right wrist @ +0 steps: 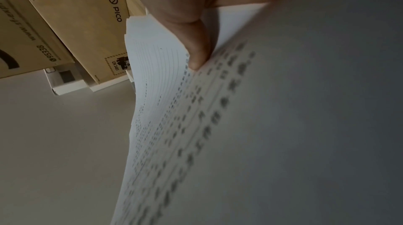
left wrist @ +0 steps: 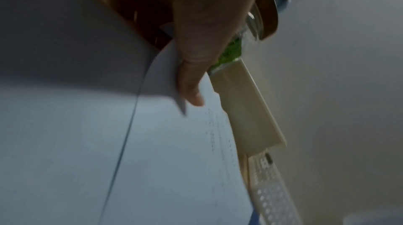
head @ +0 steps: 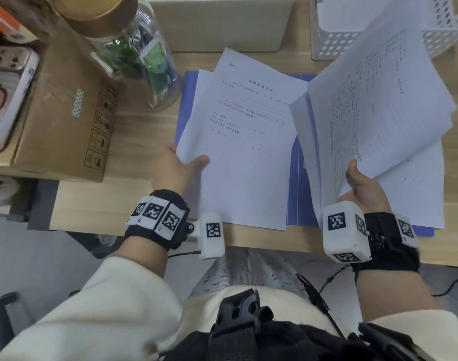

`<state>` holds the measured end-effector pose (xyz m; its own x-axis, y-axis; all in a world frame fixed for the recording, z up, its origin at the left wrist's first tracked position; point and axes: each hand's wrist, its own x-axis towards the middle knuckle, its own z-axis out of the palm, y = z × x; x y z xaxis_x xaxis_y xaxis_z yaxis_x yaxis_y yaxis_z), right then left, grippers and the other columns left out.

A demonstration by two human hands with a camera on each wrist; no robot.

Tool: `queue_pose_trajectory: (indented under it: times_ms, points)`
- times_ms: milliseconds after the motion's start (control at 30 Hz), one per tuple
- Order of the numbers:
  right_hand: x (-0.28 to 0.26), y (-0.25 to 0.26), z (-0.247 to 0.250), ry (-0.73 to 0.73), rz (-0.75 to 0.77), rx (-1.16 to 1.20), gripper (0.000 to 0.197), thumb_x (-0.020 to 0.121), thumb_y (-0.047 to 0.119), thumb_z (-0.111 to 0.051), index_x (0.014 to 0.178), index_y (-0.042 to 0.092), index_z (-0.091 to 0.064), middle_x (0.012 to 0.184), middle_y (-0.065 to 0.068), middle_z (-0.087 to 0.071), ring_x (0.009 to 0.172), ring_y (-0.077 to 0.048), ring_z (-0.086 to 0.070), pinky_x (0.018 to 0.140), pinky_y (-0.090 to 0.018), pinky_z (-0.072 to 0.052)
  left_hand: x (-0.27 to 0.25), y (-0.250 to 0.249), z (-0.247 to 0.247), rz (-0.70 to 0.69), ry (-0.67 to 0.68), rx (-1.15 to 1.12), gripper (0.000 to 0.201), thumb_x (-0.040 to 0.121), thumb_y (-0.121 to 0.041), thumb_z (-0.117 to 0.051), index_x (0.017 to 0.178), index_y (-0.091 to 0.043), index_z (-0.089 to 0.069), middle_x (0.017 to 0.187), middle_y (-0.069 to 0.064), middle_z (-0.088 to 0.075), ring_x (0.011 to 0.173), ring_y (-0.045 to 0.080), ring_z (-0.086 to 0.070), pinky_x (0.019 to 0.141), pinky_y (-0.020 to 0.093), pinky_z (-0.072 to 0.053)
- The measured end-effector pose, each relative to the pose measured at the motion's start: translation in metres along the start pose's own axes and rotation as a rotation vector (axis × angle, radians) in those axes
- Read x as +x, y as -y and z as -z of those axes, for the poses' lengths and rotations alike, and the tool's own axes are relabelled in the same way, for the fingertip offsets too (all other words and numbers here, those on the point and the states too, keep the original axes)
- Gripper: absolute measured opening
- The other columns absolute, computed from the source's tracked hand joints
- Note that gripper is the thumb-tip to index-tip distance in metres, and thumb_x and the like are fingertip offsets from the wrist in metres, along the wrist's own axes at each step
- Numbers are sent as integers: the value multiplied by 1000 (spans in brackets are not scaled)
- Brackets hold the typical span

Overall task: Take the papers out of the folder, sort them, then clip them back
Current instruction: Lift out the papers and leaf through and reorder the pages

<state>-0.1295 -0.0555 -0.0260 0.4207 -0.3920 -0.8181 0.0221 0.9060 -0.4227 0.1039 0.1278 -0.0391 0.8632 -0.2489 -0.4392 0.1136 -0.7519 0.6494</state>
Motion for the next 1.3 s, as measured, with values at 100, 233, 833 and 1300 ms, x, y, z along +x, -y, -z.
queue_pose_trajectory:
  times_ms: [100, 233, 833, 1300]
  points:
    - [-7, -3, -14, 78, -12, 47, 50, 96, 46, -35, 110, 8, -64, 59, -4, -73, 48, -14, -70, 37, -22, -51, -6, 7, 13, 98, 188, -355, 75, 63, -22, -80, 124, -18, -36, 124, 11, -57, 104, 25, -60, 89, 42, -52]
    - [-14, -16, -52, 268, -12, 126, 44, 84, 24, -61, 43, 14, -72, 43, 2, -66, 38, -9, -64, 69, -37, -58, -17, 9, 24, 118, 556, -486, 107, 67, 17, -64, 145, -30, -7, 113, 9, -64, 100, 21, -63, 78, 41, -56]
    - [7, -60, -87, 245, -319, -98, 92, 45, 31, -87, 130, 14, -57, 134, -14, -58, 97, -31, -67, 68, -51, -59, -26, 38, 29, 81, 668, -577, 54, 61, -4, -71, 114, -10, -59, 106, 10, -69, 96, 28, -66, 89, 42, -54]
    - [4, -43, -93, 294, -131, -162, 63, 97, 42, -36, 59, 14, -78, 66, -1, -76, 66, -18, -74, 81, -50, -54, -20, 71, 202, -88, -25, -80, 28, 88, -5, -53, 69, -20, -68, 57, -6, -68, 57, 17, -61, 60, 29, -45]
